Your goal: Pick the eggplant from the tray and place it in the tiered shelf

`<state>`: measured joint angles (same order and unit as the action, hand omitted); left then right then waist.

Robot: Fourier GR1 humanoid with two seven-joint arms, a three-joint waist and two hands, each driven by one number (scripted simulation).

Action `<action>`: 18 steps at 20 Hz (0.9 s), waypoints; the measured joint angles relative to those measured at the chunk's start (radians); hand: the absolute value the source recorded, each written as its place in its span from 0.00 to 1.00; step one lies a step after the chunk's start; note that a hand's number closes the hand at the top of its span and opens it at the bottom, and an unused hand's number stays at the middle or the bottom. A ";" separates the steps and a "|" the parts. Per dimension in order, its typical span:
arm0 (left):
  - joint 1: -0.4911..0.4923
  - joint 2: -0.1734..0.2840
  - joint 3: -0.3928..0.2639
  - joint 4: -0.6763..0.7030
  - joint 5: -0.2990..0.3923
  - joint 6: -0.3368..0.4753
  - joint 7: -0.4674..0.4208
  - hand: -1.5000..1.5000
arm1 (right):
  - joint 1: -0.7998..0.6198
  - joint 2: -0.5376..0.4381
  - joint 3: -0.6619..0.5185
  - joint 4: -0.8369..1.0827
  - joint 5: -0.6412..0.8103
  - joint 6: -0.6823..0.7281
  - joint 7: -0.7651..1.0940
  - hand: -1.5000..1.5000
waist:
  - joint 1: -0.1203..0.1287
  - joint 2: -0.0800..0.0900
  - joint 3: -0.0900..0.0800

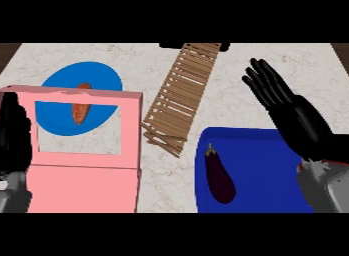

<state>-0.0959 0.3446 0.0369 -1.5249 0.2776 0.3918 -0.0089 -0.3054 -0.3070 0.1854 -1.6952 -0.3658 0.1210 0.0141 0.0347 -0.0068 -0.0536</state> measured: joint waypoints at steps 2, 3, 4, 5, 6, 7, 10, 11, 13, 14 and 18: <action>0.016 0.015 -0.004 0.008 -0.005 -0.019 0.000 0.50 | -0.010 -0.039 0.034 -0.015 0.118 -0.023 -0.012 1.00 | -0.013 -0.001 0.019; 0.026 0.033 -0.011 0.012 -0.015 -0.031 0.004 0.50 | -0.018 -0.077 0.048 -0.025 0.192 -0.031 -0.019 1.00 | -0.023 -0.004 0.024; 0.038 0.051 -0.018 0.016 -0.030 -0.041 0.007 0.50 | -0.029 -0.119 0.060 -0.033 0.268 -0.039 -0.024 1.00 | -0.035 -0.008 0.027; 0.052 0.072 -0.025 0.019 -0.045 -0.051 0.010 0.50 | -0.039 -0.163 0.070 -0.043 0.342 -0.046 -0.028 1.00 | -0.049 -0.015 0.029; 0.067 0.093 -0.031 0.021 -0.059 -0.060 0.014 0.50 | -0.052 -0.207 0.080 -0.052 0.414 -0.051 -0.030 1.00 | -0.063 -0.023 0.029; 0.088 0.108 -0.029 0.025 -0.067 -0.061 0.019 0.50 | -0.068 -0.247 0.065 -0.059 0.478 -0.076 -0.032 1.00 | -0.087 -0.037 0.027; 0.144 0.158 -0.035 0.023 -0.092 -0.086 0.022 0.50 | -0.098 -0.323 0.044 -0.102 0.672 -0.173 -0.053 0.00 | -0.135 -0.048 0.038; 0.151 0.171 -0.041 0.018 -0.100 -0.097 0.019 0.50 | -0.093 -0.336 0.060 -0.116 0.738 -0.202 -0.060 0.00 | -0.140 -0.044 0.042; 0.146 0.193 -0.052 0.018 -0.110 -0.122 0.011 0.50 | -0.079 -0.357 0.107 -0.140 0.873 -0.250 -0.071 0.00 | -0.144 -0.033 0.046; 0.144 0.200 -0.058 0.018 -0.115 -0.133 0.004 0.50 | -0.068 -0.366 0.133 -0.154 0.940 -0.274 -0.075 0.00 | -0.144 -0.029 0.047; 0.133 0.221 -0.075 0.023 -0.127 -0.165 -0.011 0.50 | -0.025 -0.383 0.247 -0.197 1.213 -0.350 -0.057 0.00 | -0.145 -0.022 0.050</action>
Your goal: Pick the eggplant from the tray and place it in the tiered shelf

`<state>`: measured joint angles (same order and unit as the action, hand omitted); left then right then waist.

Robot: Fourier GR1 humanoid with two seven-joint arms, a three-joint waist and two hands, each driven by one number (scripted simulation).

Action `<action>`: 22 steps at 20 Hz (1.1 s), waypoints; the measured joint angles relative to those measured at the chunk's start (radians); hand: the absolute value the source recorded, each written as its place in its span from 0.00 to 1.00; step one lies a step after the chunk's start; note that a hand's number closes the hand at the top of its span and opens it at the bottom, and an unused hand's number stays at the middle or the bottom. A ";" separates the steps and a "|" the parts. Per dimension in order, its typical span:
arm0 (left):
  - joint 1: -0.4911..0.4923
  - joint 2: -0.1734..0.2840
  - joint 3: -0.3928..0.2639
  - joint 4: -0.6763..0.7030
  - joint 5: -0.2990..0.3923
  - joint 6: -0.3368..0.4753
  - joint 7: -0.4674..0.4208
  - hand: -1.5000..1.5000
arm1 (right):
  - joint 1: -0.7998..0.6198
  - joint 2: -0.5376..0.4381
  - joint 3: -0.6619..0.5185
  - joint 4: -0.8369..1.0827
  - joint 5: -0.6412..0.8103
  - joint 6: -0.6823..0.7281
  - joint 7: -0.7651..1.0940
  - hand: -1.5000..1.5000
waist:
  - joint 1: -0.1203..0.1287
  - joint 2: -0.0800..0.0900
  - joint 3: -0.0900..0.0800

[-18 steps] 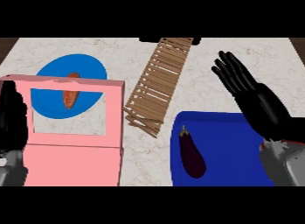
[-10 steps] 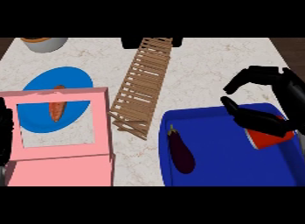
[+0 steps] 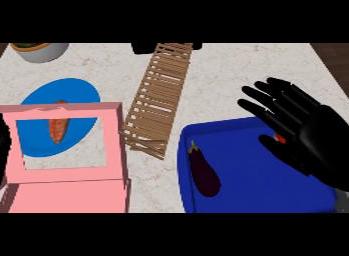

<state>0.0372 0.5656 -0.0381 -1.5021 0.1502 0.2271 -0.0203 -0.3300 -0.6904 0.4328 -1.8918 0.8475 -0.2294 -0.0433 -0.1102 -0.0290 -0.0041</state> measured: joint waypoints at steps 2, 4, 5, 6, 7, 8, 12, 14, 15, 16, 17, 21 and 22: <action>-0.006 0.008 -0.006 0.002 -0.001 -0.015 -0.006 0.50 | 0.021 -0.001 0.045 -0.010 0.138 -0.030 0.032 0.00 | -0.002 0.000 0.000; -0.008 0.011 -0.013 0.007 -0.002 -0.026 -0.009 0.50 | 0.040 0.000 0.082 -0.013 0.270 -0.039 0.079 0.00 | -0.009 -0.003 -0.001; -0.009 0.010 -0.016 0.009 -0.002 -0.029 -0.009 0.50 | 0.052 0.000 0.098 -0.011 0.333 -0.037 0.104 0.00 | -0.015 -0.004 -0.002; -0.009 0.010 -0.020 0.010 -0.002 -0.032 -0.009 0.50 | 0.062 0.001 0.113 -0.010 0.395 -0.028 0.133 0.00 | -0.019 -0.006 -0.002; -0.011 0.010 -0.021 0.013 -0.002 -0.035 -0.008 0.50 | 0.072 0.002 0.125 -0.006 0.456 -0.017 0.164 0.00 | -0.024 -0.007 -0.003; -0.012 0.010 -0.025 0.014 -0.003 -0.037 -0.008 0.50 | 0.081 0.005 0.136 0.003 0.516 -0.004 0.196 0.00 | -0.027 -0.007 -0.003; -0.016 0.007 -0.038 0.019 -0.009 -0.040 -0.010 0.50 | 0.114 0.031 0.177 0.025 0.747 0.071 0.335 0.00 | -0.036 -0.011 -0.004; -0.022 0.008 -0.046 0.021 -0.014 -0.046 -0.014 0.50 | 0.131 0.060 0.206 0.038 0.858 0.122 0.408 0.00 | -0.032 -0.009 -0.004; -0.025 0.008 -0.050 0.021 -0.015 -0.050 -0.014 0.50 | 0.141 0.080 0.224 0.047 0.909 0.149 0.446 0.00 | -0.030 -0.007 -0.003; -0.030 0.007 -0.056 0.020 -0.017 -0.055 -0.019 0.50 | 0.149 0.104 0.242 0.060 0.960 0.181 0.484 0.00 | -0.023 -0.005 -0.003; -0.031 0.007 -0.061 0.018 -0.018 -0.060 -0.023 0.50 | 0.161 0.129 0.262 0.072 1.010 0.213 0.524 0.00 | -0.017 -0.003 -0.002; -0.047 0.000 -0.079 0.019 -0.032 -0.069 -0.046 0.50 | 0.213 0.256 0.342 0.140 1.203 0.355 0.704 0.00 | 0.007 0.006 0.001; -0.053 -0.001 -0.083 0.021 -0.032 -0.075 -0.050 0.50 | 0.225 0.294 0.365 0.159 1.252 0.394 0.750 0.00 | 0.013 0.008 0.001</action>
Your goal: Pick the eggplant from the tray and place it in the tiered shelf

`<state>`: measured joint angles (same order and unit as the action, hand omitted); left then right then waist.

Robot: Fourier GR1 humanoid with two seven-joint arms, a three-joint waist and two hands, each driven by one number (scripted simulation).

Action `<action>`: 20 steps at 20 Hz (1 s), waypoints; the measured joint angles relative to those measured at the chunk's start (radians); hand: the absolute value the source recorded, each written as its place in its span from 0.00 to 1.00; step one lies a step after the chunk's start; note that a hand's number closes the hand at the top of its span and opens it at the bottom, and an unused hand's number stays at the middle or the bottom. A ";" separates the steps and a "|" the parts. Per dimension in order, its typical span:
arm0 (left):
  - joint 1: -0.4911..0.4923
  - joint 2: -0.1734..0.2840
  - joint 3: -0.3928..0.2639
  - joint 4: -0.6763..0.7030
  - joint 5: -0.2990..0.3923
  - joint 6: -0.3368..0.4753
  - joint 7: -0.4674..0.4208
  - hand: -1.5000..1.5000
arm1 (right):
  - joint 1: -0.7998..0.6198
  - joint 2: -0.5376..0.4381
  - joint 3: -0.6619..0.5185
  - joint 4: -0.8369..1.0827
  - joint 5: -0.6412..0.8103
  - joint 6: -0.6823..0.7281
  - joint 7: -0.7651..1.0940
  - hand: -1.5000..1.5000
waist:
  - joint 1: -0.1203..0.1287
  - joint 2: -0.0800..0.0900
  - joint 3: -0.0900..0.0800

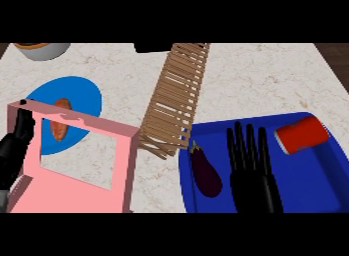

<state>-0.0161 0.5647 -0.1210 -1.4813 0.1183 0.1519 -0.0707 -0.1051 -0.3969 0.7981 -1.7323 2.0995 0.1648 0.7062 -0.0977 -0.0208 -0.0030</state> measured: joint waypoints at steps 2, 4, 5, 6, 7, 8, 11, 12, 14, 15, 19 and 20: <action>-0.011 -0.007 -0.014 -0.001 -0.007 -0.007 -0.010 0.50 | 0.024 0.083 0.052 0.051 0.094 0.079 0.092 0.00 | 0.016 0.004 0.002; -0.020 -0.014 -0.031 -0.001 -0.016 -0.022 -0.035 0.50 | 0.047 0.169 0.102 0.122 0.184 0.151 0.187 0.00 | 0.034 0.009 0.003; -0.027 -0.014 -0.036 0.001 -0.016 -0.033 -0.043 0.50 | 0.054 0.215 0.123 0.163 0.224 0.179 0.221 0.00 | 0.044 0.011 0.004; -0.036 -0.016 -0.042 0.004 -0.018 -0.040 -0.044 0.50 | 0.063 0.252 0.143 0.200 0.256 0.197 0.250 0.00 | 0.052 0.013 0.004; -0.049 -0.024 -0.051 0.011 -0.026 -0.041 -0.041 0.50 | 0.071 0.281 0.163 0.237 0.278 0.206 0.275 0.00 | 0.059 0.016 0.005; -0.056 -0.027 -0.054 0.016 -0.026 -0.050 -0.049 0.50 | 0.084 0.304 0.180 0.271 0.291 0.205 0.303 0.00 | 0.066 0.017 0.005; -0.073 -0.046 -0.071 0.029 -0.043 -0.056 -0.063 0.50 | 0.094 0.339 0.216 0.331 0.315 0.221 0.352 0.00 | 0.081 0.015 0.004; -0.083 -0.050 -0.071 0.042 -0.045 -0.062 -0.063 0.50 | 0.095 0.348 0.225 0.343 0.316 0.225 0.364 0.00 | 0.083 0.013 0.003; -0.092 -0.052 -0.071 0.050 -0.047 -0.071 -0.060 0.50 | 0.121 0.356 0.246 0.348 0.321 0.232 0.388 0.00 | 0.086 0.006 -0.003; -0.095 -0.056 -0.074 0.055 -0.053 -0.070 -0.058 0.50 | 0.137 0.356 0.267 0.345 0.328 0.238 0.397 0.00 | 0.086 0.003 -0.006; -0.100 -0.064 -0.072 0.060 -0.063 -0.077 -0.065 0.50 | 0.157 0.358 0.308 0.355 0.339 0.262 0.402 0.00 | 0.090 -0.001 -0.012; -0.099 -0.067 -0.073 0.058 -0.066 -0.077 -0.064 0.50 | 0.159 0.358 0.316 0.357 0.344 0.267 0.397 0.00 | 0.090 -0.002 -0.012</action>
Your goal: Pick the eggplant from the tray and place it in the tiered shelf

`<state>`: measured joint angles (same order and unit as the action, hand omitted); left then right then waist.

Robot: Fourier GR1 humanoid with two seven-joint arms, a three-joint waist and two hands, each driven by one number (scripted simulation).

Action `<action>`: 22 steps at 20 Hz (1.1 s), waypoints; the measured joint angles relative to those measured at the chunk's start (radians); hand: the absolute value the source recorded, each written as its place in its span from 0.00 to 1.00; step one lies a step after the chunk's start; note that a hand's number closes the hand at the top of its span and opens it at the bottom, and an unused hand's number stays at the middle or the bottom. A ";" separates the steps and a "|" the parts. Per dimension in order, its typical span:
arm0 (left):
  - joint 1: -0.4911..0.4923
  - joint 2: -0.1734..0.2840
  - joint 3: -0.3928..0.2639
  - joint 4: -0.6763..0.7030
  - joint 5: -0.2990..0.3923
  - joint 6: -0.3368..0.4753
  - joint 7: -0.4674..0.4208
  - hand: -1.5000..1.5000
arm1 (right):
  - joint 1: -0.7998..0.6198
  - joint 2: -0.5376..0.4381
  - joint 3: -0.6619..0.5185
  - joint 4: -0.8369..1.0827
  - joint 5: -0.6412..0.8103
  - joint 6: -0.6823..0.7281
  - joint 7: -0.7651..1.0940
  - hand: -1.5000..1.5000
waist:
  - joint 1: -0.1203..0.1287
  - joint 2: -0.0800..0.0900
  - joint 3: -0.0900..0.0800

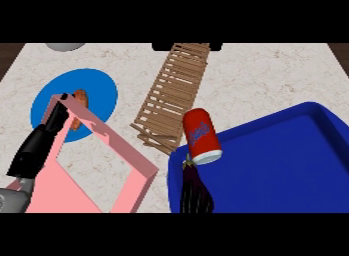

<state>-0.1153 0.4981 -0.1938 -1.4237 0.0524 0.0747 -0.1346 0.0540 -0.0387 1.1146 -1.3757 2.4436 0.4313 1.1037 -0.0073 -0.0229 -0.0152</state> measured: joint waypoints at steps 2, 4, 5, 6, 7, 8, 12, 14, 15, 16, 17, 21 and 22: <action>-0.006 -0.004 0.001 0.012 -0.004 -0.004 -0.001 0.50 | -0.004 -0.002 0.007 -0.001 0.004 0.010 -0.012 0.00 | -0.001 0.001 0.001; -0.011 -0.004 0.005 0.015 -0.002 -0.012 0.006 0.50 | -0.009 -0.003 0.013 -0.001 0.007 0.018 -0.024 0.00 | -0.001 0.001 0.001; -0.014 -0.007 0.004 0.016 -0.005 -0.012 0.012 0.50 | -0.009 -0.003 0.013 -0.002 0.010 0.020 -0.025 0.00 | -0.001 0.003 0.002; -0.017 -0.009 0.005 0.020 -0.008 -0.010 0.012 0.50 | -0.007 -0.002 0.011 -0.001 0.006 0.015 -0.023 0.00 | -0.001 0.002 0.001; -0.020 -0.013 0.006 0.029 -0.011 -0.009 0.009 0.50 | -0.006 -0.002 0.011 -0.001 0.005 0.014 -0.020 0.00 | -0.002 0.002 0.002; -0.015 -0.013 0.006 0.017 -0.010 -0.012 0.014 0.50 | -0.004 -0.002 0.009 -0.001 0.004 0.015 -0.019 0.00 | 0.000 0.002 0.001; -0.005 -0.021 0.004 0.011 -0.020 -0.012 -0.003 0.50 | 0.002 0.000 0.001 0.001 -0.006 0.010 -0.025 0.00 | 0.002 0.000 0.002; -0.007 -0.024 0.011 0.017 -0.015 -0.016 -0.007 0.50 | 0.003 0.000 0.001 0.001 -0.010 0.009 -0.027 0.00 | 0.001 0.000 0.002; -0.004 -0.024 0.013 0.015 -0.012 -0.020 -0.010 0.50 | 0.004 0.000 -0.001 0.001 -0.011 0.008 -0.028 0.00 | 0.002 0.000 0.003; -0.009 -0.026 0.013 0.023 -0.016 -0.020 -0.008 0.50 | 0.003 0.000 0.000 0.001 -0.011 0.010 -0.031 0.00 | 0.000 0.001 0.004; -0.009 -0.027 0.014 0.023 -0.017 -0.020 -0.008 0.50 | 0.004 0.000 -0.001 0.000 -0.009 0.010 -0.033 0.00 | 0.000 0.002 0.004; -0.011 -0.031 0.018 0.031 -0.022 -0.023 -0.010 0.50 | 0.011 0.001 -0.006 -0.003 0.001 0.009 -0.045 0.00 | -0.002 0.001 0.005; -0.007 -0.033 0.018 0.029 -0.024 -0.023 -0.015 0.50 | 0.013 0.001 -0.008 -0.003 0.000 0.011 -0.049 1.00 | -0.002 0.000 0.006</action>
<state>-0.1225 0.4656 -0.1757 -1.3949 0.0281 0.0517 -0.1492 0.0667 -0.0374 1.1066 -1.3786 2.4440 0.4423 1.0550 -0.0095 -0.0225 -0.0094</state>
